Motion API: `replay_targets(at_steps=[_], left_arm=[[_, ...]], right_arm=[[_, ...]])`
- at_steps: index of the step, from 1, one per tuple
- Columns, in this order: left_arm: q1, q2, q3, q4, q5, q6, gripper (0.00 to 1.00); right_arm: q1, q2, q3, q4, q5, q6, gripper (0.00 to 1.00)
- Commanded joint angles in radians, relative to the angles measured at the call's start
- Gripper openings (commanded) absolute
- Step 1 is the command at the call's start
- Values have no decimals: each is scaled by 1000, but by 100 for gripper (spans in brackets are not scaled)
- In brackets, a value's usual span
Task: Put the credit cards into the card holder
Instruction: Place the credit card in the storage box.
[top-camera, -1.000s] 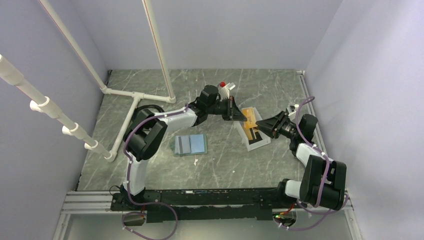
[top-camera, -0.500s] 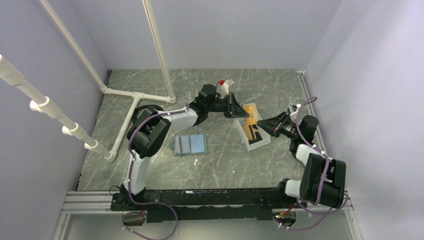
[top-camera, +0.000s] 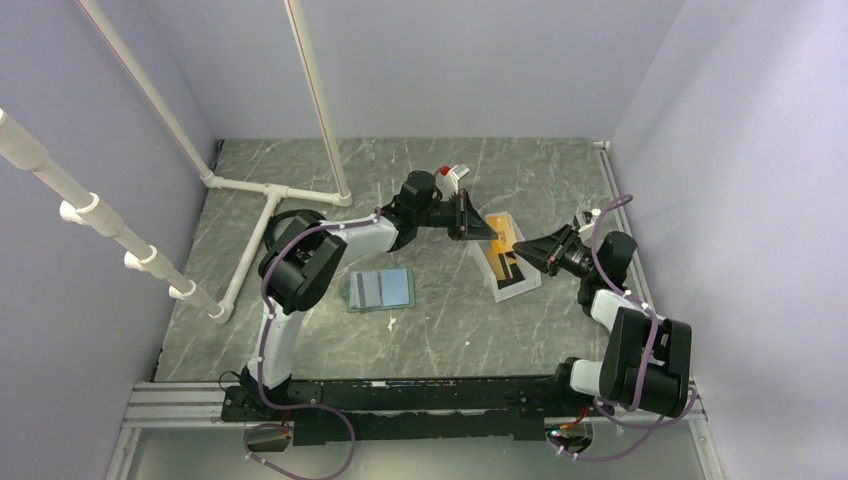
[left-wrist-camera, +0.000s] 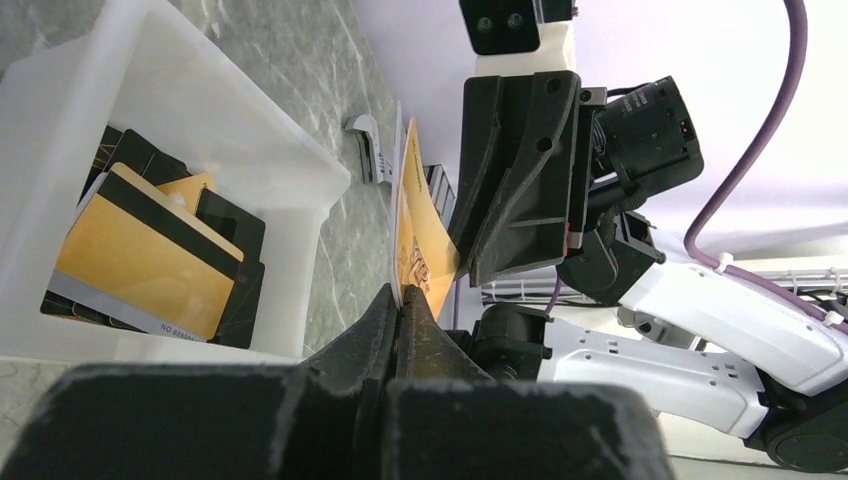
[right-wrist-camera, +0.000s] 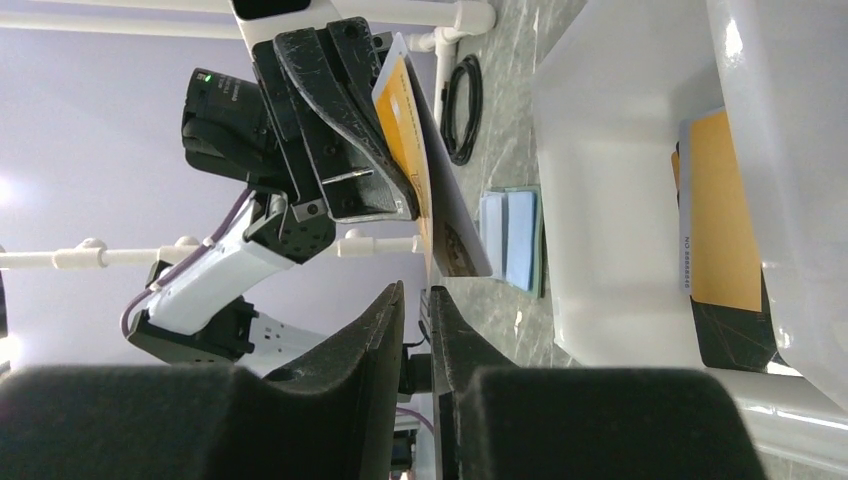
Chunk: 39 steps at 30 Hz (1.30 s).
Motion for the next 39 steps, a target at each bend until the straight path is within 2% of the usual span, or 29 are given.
replay_targets(at_steps=[1,10,14,16,20,24,28,32,34,37,39], left_arm=[[-42,0,20,-9,66,25,0],[-53,84,5,220,131,-186,0],[-54,89,15,103,100,-132,0],[-53,81,26,2,72,-85,0],[-46,59,37,-113,16,-38,30],[-36,36,55,-210,-17,-2,49],[-23,-30,57,-306,-55,74,66],[-3,-109,54,-419,-60,161,68],[16,-180,30,-516,-76,237,68],[70,-314,-59,-634,-102,335,69],[126,-413,-155,-658,-85,363,70]], right_arm=[[11,-15,24,104,-23,7,18],[13,25,42,112,-2,-11,17],[13,31,64,-17,30,-115,0],[12,32,80,-152,64,-211,0],[11,95,80,-152,80,-237,0],[9,136,110,-176,86,-240,0],[9,90,164,-370,134,-354,0],[21,15,219,-545,192,-475,0],[65,-33,262,-658,255,-563,0],[203,-72,349,-780,378,-661,0],[318,-88,372,-790,443,-670,0]])
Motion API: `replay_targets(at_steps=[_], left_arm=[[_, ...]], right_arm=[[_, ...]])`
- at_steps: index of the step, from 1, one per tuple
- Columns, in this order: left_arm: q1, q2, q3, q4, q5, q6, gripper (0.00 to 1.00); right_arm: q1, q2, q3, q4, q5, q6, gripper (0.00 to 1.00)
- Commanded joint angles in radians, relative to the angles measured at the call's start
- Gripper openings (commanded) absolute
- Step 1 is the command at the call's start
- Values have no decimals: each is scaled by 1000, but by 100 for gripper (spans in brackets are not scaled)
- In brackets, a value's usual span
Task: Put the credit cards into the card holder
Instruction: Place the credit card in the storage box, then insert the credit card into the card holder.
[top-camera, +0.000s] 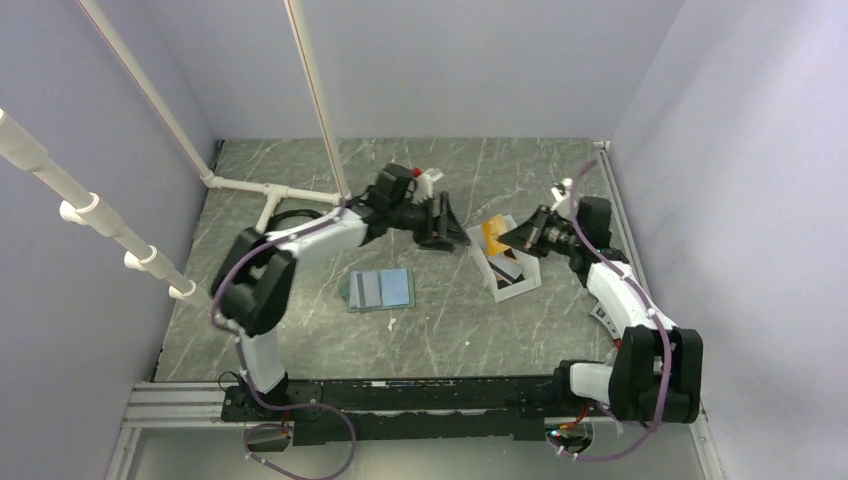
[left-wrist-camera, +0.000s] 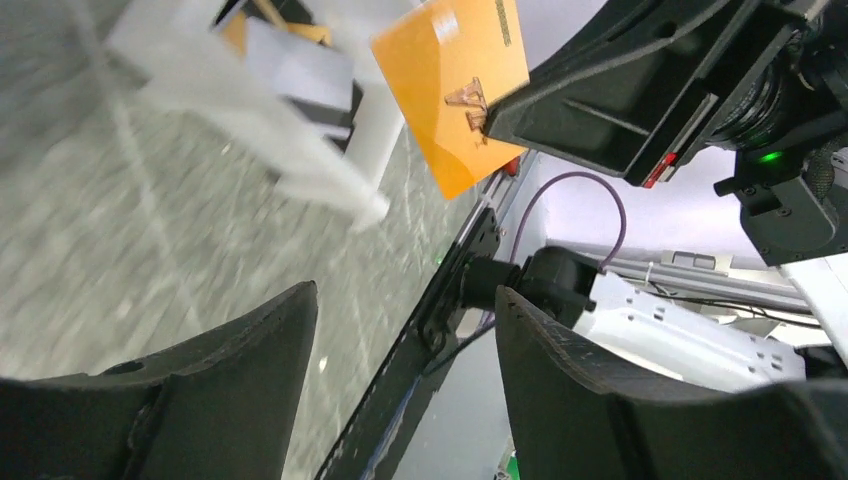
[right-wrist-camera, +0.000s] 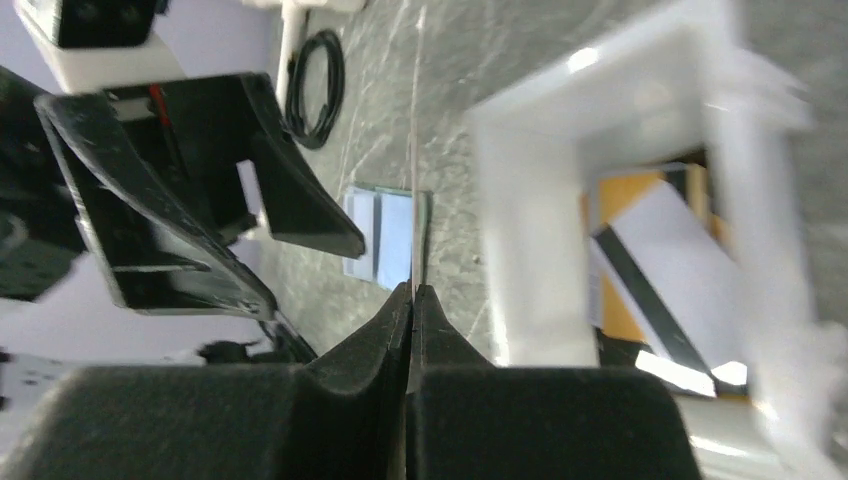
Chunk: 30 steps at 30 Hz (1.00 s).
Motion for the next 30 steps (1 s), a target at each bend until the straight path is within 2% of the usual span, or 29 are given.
replay_targets(at_steps=[1,3,5,10,14,18,20,25,30], left_arm=[[124,-257,-172,-141,16,151,71],[191,-357,-302,-129,71,149,71],[243,-451,-385,-190,49,184,72],[317,-555,-447,-486,-250,292,71],[339,-523,-438,-587,-446,297,77],[343,-429,-423,-615,-522,305,78],[353,-383,-424,-609,-515,316,78],[380,-310,-423,-608,-493,339,71],[385,-302,-435,-597,-507,333,63]], right_arm=[[208,-56,88,-118,171,-126,0],[277,-42,86,-44,167,-78,0],[365,-1,89,47,149,-26,0],[557,223,125,284,39,105,0],[655,426,257,233,-7,67,0],[681,550,272,354,-42,131,0],[687,597,285,388,-54,147,0],[701,667,324,381,-69,132,0],[700,716,342,382,-83,122,0]])
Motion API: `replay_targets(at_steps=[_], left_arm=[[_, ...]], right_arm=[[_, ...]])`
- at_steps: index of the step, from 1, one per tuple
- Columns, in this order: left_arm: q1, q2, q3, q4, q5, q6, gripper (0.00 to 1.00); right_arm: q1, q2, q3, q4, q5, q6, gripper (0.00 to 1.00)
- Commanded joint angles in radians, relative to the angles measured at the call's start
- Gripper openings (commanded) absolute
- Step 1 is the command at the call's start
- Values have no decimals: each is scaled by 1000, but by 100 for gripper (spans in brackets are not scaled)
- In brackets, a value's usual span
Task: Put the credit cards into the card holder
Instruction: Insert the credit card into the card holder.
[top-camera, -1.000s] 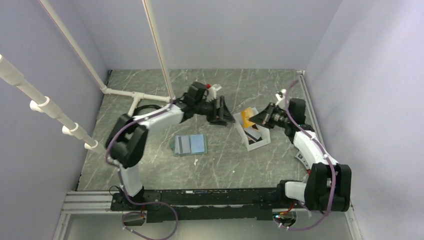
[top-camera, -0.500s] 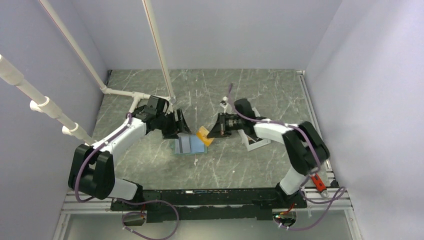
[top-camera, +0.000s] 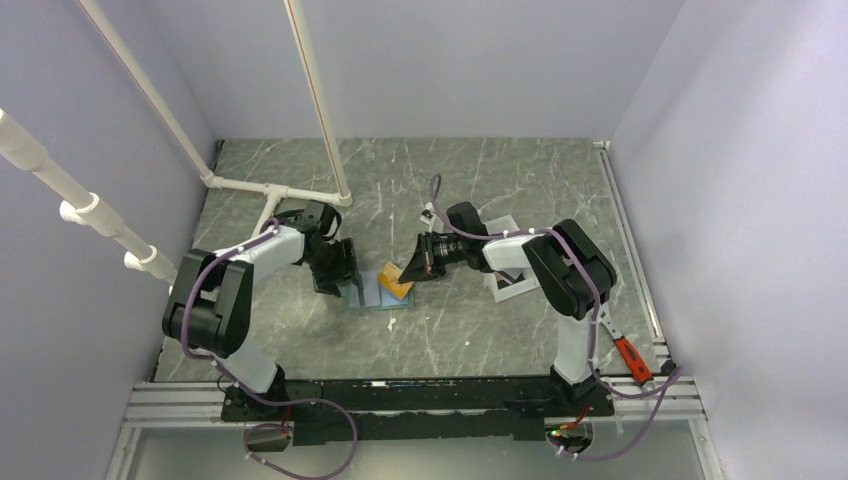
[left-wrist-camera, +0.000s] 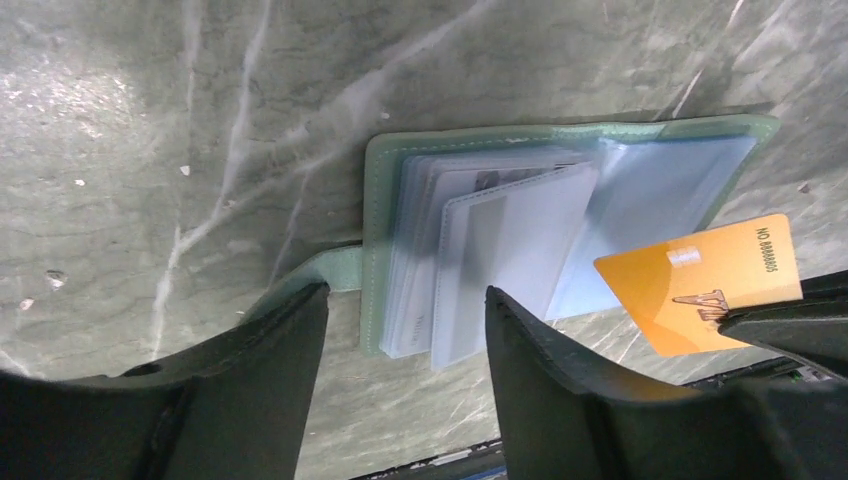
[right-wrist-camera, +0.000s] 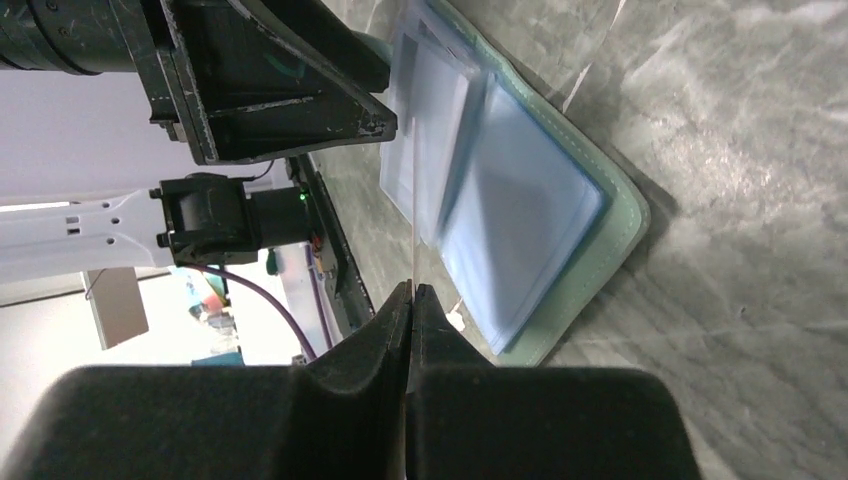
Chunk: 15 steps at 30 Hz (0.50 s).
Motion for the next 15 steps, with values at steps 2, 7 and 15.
replay_targets(at_steps=[2,7,15], left_arm=[[8,20,7,-4,-32,21,58],[8,47,-8,10,-23,12,49],[8,52,-11,12,-21,11,43]], right_arm=[[6,41,48,81,-46,-4,0],[6,67,52,87,-45,-3,0],[7,81,49,106,-60,9,0]])
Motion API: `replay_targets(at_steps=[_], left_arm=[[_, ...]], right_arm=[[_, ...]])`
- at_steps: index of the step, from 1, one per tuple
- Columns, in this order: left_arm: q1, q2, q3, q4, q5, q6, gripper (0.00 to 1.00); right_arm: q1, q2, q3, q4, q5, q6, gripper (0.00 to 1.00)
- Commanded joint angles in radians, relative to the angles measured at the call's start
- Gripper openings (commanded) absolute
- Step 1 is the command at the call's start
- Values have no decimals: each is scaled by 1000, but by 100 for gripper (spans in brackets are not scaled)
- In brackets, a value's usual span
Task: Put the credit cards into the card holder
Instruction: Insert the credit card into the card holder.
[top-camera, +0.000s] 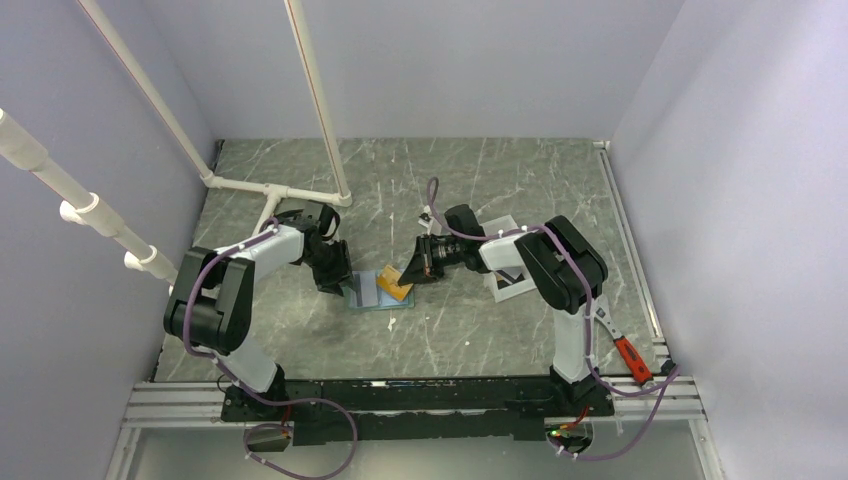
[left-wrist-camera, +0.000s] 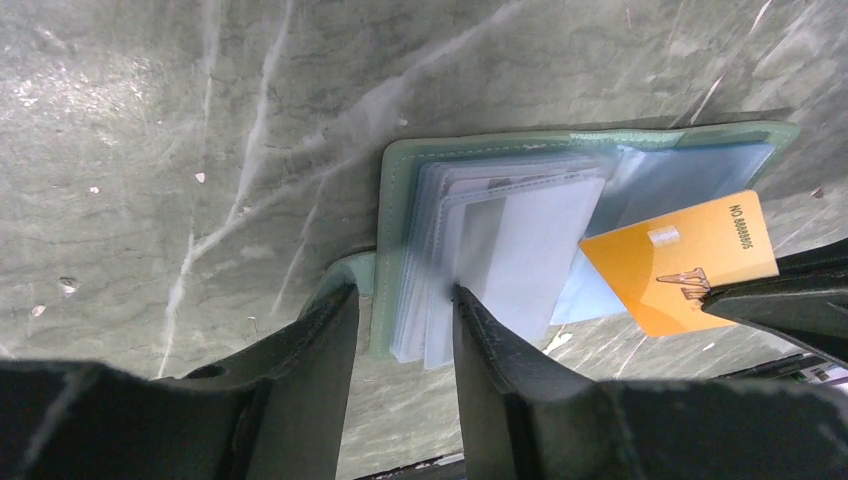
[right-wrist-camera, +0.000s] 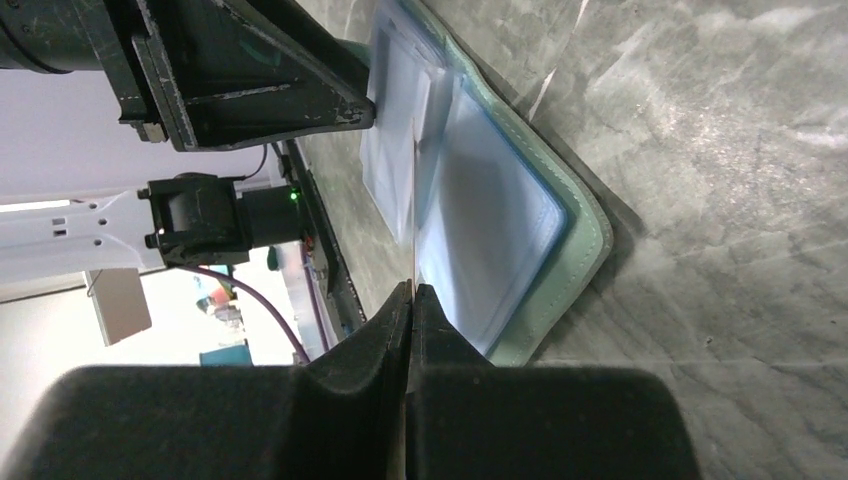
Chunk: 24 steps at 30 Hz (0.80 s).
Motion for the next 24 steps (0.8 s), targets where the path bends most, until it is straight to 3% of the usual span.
replay_targets(at_steps=[1,12,24], left_arm=[[-5,39,-10,16,-14,-1,43],[-5,25,-42,38,30,-28,41],[-5,-20,-150,128,106,-140,34]], right_arm=[[7,15,23,95,-48,23,0],[12,59,35,157,-45,78,0],[33,46,-36,317,110,104,0]])
